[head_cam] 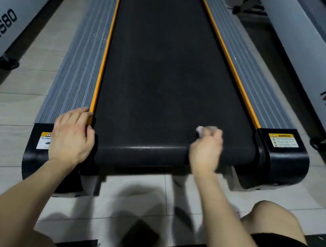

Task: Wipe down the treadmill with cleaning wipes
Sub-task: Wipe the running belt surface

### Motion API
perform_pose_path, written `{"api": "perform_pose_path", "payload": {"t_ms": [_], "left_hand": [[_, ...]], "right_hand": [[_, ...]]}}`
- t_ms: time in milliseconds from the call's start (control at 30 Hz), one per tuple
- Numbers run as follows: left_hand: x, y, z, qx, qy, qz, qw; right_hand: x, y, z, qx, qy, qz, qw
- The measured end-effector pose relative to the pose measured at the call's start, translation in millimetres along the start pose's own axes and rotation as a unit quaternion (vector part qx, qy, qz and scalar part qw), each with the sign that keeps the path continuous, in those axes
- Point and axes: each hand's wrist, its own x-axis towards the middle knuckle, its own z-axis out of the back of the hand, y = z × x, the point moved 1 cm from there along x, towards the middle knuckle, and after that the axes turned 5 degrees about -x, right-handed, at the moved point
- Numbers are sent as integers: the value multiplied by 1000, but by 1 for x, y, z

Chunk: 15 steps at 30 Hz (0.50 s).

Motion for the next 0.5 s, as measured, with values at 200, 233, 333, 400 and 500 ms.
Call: {"api": "perform_pose_path", "payload": {"t_ms": [200, 233, 333, 400, 500], "left_hand": [[-4, 4, -2, 0, -1, 0, 1000], [-4, 5, -3, 0, -1, 0, 1000], [-3, 6, -4, -1, -4, -4, 1000], [-4, 3, -5, 1, -4, -2, 1000], [-2, 1, -7, 9, -5, 3, 1000]], "right_hand": [[-115, 143, -44, 54, 225, 311, 922], [-102, 129, -41, 60, 209, 318, 923], [-38, 30, -16, 8, 120, 239, 964], [15, -55, 18, -45, 48, 111, 992], [47, -109, 45, -55, 3, -49, 997]]}}
